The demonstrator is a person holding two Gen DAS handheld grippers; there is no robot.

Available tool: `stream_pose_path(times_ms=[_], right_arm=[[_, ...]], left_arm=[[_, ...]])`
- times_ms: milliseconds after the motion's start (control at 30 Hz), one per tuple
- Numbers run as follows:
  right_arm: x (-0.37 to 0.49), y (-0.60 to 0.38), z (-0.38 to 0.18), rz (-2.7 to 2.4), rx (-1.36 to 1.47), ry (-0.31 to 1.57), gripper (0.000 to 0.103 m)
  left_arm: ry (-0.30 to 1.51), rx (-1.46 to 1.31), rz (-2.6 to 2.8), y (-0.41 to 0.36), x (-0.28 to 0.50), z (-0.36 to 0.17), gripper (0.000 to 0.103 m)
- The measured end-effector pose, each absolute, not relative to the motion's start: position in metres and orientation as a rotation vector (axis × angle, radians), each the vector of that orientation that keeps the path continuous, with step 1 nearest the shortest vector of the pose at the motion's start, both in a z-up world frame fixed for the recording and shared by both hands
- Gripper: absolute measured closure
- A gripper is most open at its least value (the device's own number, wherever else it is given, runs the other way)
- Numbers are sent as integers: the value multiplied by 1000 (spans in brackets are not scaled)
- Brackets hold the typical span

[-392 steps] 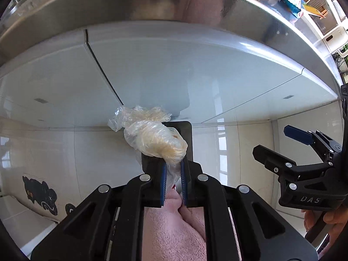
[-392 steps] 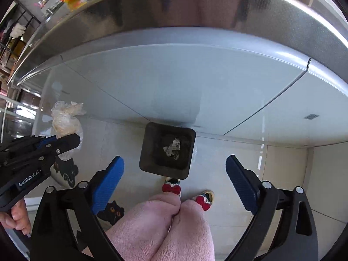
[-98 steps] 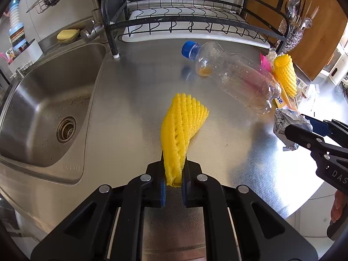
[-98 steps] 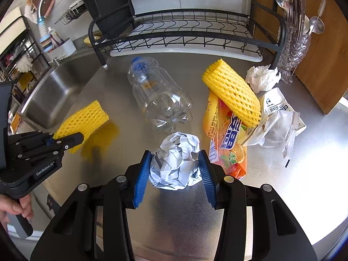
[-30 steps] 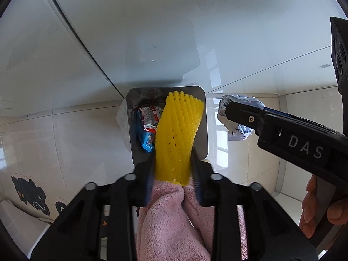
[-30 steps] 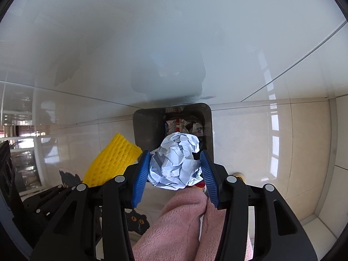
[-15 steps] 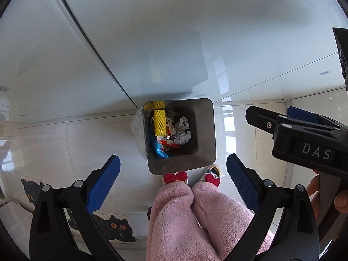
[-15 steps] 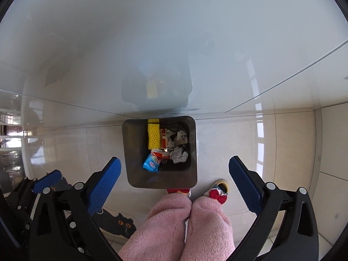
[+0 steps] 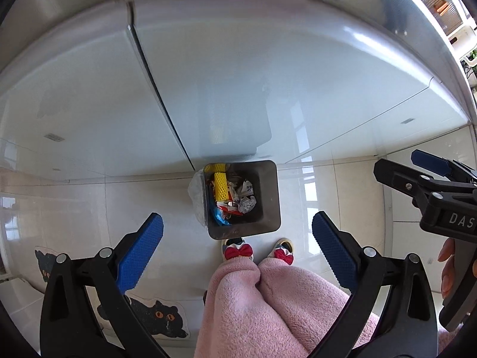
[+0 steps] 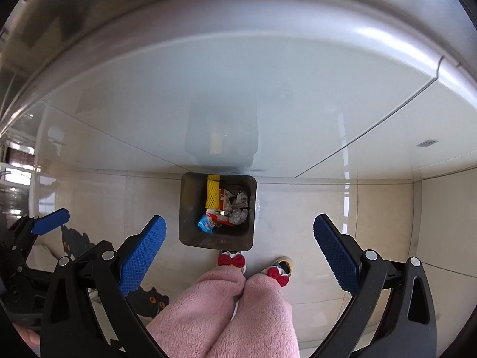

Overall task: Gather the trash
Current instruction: 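Open both grippers to drop the foam net and foil into the bin, then grasp the clear plastic bottle with the left gripper while the right grasps a clear plastic bag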

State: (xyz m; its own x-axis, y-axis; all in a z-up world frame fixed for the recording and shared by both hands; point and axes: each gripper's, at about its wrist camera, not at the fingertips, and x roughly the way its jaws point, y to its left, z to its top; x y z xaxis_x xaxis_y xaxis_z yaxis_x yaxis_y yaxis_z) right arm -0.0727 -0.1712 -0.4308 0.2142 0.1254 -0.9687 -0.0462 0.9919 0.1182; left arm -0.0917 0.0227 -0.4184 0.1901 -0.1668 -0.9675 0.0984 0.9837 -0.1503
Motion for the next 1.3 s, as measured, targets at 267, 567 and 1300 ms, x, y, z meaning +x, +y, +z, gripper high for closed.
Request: stream_pose_path(times_ms=[267,567,1300], right_arm=[[-81,-199,-336,99,145,1139,3],[-64,-221,-263,53,188,931,3],[79,-260,-252,169,124,912,40]], left_arm=[[1173,-57,-228,22,-78,-332,8],[1091,-67,-248,13,-45,-271,8],[971,-128,-91,-22,131,-217,11]])
